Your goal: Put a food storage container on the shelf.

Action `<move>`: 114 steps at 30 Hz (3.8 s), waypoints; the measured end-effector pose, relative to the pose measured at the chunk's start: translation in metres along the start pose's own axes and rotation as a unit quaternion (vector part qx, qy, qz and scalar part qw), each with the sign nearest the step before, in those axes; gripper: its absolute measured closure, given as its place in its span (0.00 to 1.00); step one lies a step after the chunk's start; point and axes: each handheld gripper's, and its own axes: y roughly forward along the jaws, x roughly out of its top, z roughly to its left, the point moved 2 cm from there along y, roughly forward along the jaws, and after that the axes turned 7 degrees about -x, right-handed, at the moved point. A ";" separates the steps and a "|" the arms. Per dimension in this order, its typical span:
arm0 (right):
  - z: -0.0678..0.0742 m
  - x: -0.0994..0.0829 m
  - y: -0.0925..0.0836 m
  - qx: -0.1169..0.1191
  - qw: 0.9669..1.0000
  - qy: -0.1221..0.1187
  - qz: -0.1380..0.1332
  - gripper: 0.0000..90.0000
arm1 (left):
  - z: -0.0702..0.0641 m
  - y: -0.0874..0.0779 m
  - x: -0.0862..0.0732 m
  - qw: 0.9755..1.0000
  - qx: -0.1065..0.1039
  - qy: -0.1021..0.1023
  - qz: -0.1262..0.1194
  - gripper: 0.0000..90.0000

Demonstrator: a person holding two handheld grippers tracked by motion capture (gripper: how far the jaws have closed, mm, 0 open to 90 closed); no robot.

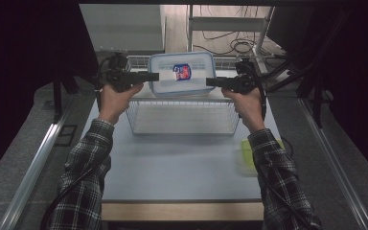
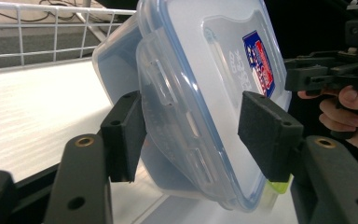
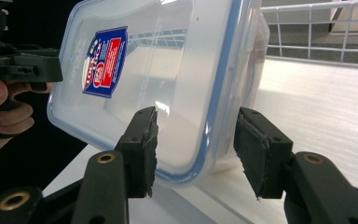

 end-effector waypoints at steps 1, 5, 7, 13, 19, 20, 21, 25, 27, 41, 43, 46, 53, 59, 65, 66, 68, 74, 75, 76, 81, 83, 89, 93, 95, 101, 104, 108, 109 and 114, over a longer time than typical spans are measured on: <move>0.000 0.000 0.000 -0.004 1.000 -0.002 0.001 0.56 | 0.000 0.001 0.001 1.000 0.010 0.005 0.007 0.43; 0.001 -0.001 -0.001 -0.017 1.000 -0.006 -0.001 0.57 | 0.002 0.002 0.001 1.000 0.016 0.006 0.004 0.40; 0.001 -0.001 -0.001 -0.016 1.000 -0.005 -0.001 0.57 | 0.001 0.002 0.001 0.999 0.032 0.012 0.005 0.39; 0.000 0.003 -0.004 -0.023 1.000 0.004 -0.013 0.60 | 0.000 0.005 0.000 0.997 0.067 0.021 0.013 0.41; 0.002 0.004 -0.003 -0.039 0.999 0.003 -0.028 0.64 | -0.002 0.007 0.002 0.996 0.080 0.026 0.007 0.42; 0.002 0.004 -0.003 -0.039 0.999 0.003 -0.028 0.64 | -0.004 0.007 0.002 0.996 0.083 0.031 0.005 0.42; 0.003 0.005 -0.003 -0.045 0.998 0.002 -0.032 0.66 | -0.007 0.008 0.002 0.995 0.088 0.041 0.004 0.44; 0.004 0.005 -0.004 -0.049 0.998 -0.004 -0.037 0.67 | -0.010 0.008 0.003 0.994 0.096 0.052 0.005 0.48; 0.004 0.005 -0.005 -0.048 0.998 -0.013 -0.042 0.67 | -0.014 0.008 0.002 0.993 0.098 0.064 0.004 0.49; 0.019 -0.010 -0.027 -0.041 0.994 -0.076 -0.060 0.91 | -0.033 -0.010 -0.021 0.995 0.061 0.080 -0.007 0.44; 0.020 -0.017 -0.027 -0.030 0.994 -0.084 -0.056 0.95 | -0.036 -0.012 -0.029 0.996 0.053 0.078 -0.010 0.41; 0.021 -0.030 -0.018 -0.021 0.995 -0.095 -0.038 0.97 | -0.042 -0.014 -0.043 0.995 0.050 0.089 -0.004 0.37; 0.019 -0.036 0.008 -0.035 0.995 -0.094 -0.021 0.98 | -0.054 -0.012 -0.078 0.992 0.049 0.111 0.017 0.30; 0.017 -0.035 0.012 -0.044 0.995 -0.091 -0.023 0.99 | -0.060 -0.009 -0.103 0.992 0.042 0.116 0.034 0.28; 0.019 -0.041 0.007 -0.032 0.995 -0.090 -0.022 0.94 | -0.066 -0.011 -0.124 0.990 0.042 0.125 0.048 0.22; 0.020 -0.044 0.005 -0.031 0.995 -0.091 -0.024 0.92 | -0.067 -0.012 -0.131 0.990 0.042 0.128 0.051 0.22; 0.022 -0.049 0.001 -0.029 0.995 -0.097 -0.023 0.86 | -0.067 -0.013 -0.139 0.989 0.043 0.129 0.053 0.20; 0.028 -0.066 -0.006 -0.023 0.993 -0.113 -0.018 0.74 | -0.066 -0.010 -0.156 0.987 0.049 0.136 0.064 0.17; 0.029 -0.069 -0.007 -0.022 0.993 -0.115 -0.017 0.72 | -0.065 -0.009 -0.160 0.987 0.049 0.137 0.068 0.16; 0.030 -0.077 -0.008 -0.020 0.993 -0.117 -0.017 0.67 | -0.065 -0.008 -0.163 0.987 0.051 0.138 0.070 0.15; 0.032 -0.097 -0.012 -0.020 0.992 -0.127 -0.011 0.57 | -0.062 -0.006 -0.176 0.987 0.054 0.132 0.070 0.12; 0.033 -0.105 -0.013 -0.025 0.990 -0.138 -0.012 0.53 | -0.061 -0.006 -0.178 0.988 0.053 0.130 0.069 0.11; 0.038 -0.120 -0.018 -0.033 0.987 -0.157 -0.015 0.46 | -0.062 -0.002 -0.189 0.986 0.060 0.136 0.080 0.09; 0.041 -0.134 -0.020 -0.033 0.985 -0.167 -0.008 0.41 | -0.065 0.000 -0.196 0.985 0.059 0.138 0.086 0.08; 0.041 -0.140 -0.020 -0.034 0.985 -0.170 -0.007 0.38 | -0.066 0.000 -0.200 0.985 0.060 0.139 0.088 0.07; 0.038 -0.155 -0.020 -0.039 0.985 -0.169 -0.003 0.28 | -0.069 -0.004 -0.209 0.984 0.066 0.143 0.078 0.06; 0.036 -0.164 -0.021 -0.039 0.985 -0.170 -0.004 0.23 | -0.069 -0.004 -0.215 0.983 0.073 0.151 0.073 0.05; 0.034 -0.178 -0.021 -0.035 0.986 -0.165 0.000 0.16 | -0.069 -0.002 -0.229 0.984 0.076 0.148 0.072 0.05; 0.034 -0.178 -0.021 -0.035 0.986 -0.165 0.000 0.16 | -0.069 0.000 -0.232 0.983 0.075 0.148 0.073 0.05; 0.032 -0.191 -0.020 -0.036 0.987 -0.156 0.002 0.14 | -0.070 0.003 -0.247 0.982 0.076 0.149 0.093 0.04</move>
